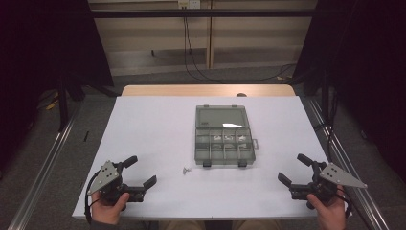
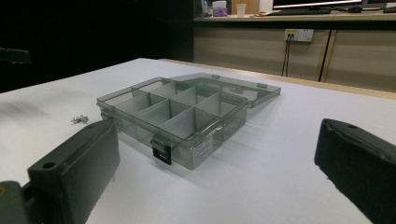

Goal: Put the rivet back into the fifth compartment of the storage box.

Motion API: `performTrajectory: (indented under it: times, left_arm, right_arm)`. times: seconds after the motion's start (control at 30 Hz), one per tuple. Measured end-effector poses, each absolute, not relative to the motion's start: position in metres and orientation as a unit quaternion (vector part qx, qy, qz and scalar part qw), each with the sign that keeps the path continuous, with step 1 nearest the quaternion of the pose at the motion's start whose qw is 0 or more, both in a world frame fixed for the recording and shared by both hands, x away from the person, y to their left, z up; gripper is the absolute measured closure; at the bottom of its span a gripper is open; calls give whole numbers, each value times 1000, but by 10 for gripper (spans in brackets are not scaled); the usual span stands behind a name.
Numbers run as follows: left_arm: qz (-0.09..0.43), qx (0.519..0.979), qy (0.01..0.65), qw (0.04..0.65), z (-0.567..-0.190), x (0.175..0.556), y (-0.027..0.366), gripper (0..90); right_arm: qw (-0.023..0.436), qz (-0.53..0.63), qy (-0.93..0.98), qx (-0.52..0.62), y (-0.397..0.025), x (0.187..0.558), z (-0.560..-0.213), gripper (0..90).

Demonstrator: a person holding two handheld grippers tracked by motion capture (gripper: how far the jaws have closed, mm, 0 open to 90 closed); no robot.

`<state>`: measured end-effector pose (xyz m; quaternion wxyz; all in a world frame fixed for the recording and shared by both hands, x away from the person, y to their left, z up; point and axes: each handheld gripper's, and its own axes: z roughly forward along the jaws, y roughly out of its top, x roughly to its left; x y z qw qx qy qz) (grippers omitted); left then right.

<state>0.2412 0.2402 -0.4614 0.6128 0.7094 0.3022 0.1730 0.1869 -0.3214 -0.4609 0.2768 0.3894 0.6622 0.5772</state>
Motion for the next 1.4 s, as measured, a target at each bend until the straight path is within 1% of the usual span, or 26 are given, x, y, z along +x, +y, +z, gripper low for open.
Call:
performTrajectory:
  times: [0.77,1.03,1.4]
  left_arm:
    - [167,715,296,611,-463,250,229,2]
    - [164,718,290,611,-463,259,217,1]
    - [149,720,283,616,-466,268,200,1]
  right_arm:
    - [273,572,673,382,-318,188,-462,1]
    - [273,572,671,383,-318,188,-462,1]
    - [275,572,673,381,-317,185,-462,0]
